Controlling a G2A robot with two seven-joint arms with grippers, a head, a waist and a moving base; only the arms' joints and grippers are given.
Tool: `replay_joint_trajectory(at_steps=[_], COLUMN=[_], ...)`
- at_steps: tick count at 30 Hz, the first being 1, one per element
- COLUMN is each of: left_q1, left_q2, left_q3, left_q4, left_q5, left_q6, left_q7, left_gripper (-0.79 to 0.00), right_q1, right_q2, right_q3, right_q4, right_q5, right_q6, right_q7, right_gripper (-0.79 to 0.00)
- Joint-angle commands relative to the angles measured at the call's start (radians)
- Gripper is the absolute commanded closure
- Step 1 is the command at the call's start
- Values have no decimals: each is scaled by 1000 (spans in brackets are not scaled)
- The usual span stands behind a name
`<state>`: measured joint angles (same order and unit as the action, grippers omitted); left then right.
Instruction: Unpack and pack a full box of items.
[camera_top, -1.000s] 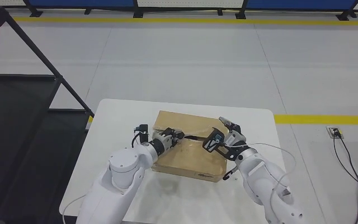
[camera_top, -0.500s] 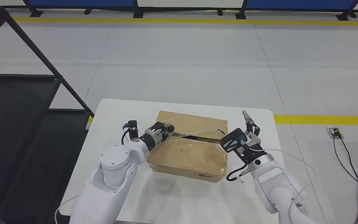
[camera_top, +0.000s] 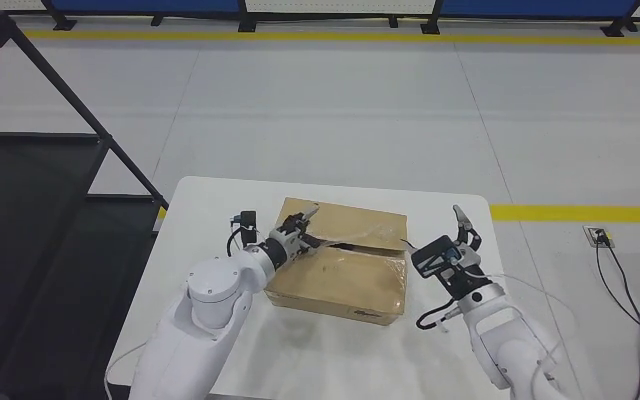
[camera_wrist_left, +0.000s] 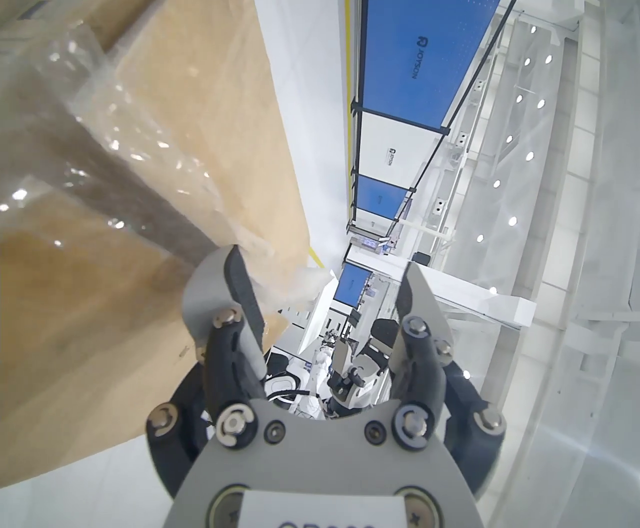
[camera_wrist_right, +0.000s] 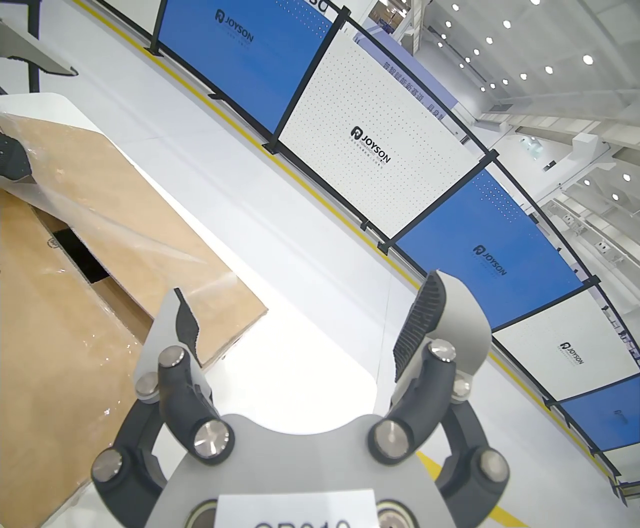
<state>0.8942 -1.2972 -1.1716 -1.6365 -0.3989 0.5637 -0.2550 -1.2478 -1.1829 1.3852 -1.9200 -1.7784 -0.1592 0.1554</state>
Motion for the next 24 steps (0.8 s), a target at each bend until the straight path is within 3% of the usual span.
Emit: replay_joint_trajectory(at_steps=[1, 24], left_q1=[-11, -63], left_q2=[-3, -29], left_q3=[11, 82], left_q4=[6, 44], left_q5=[5, -41], left_q6=[-7, -18], left_q7=[5, -28], left_gripper=[-785, -785], right_q1=[-4, -21], right_q2=[0, -3], right_q3=[7, 39], right_q4=[3, 32], right_q5=[5, 23], right_q6=[1, -6], right_q7=[-5, -33], right_gripper=[-785, -785])
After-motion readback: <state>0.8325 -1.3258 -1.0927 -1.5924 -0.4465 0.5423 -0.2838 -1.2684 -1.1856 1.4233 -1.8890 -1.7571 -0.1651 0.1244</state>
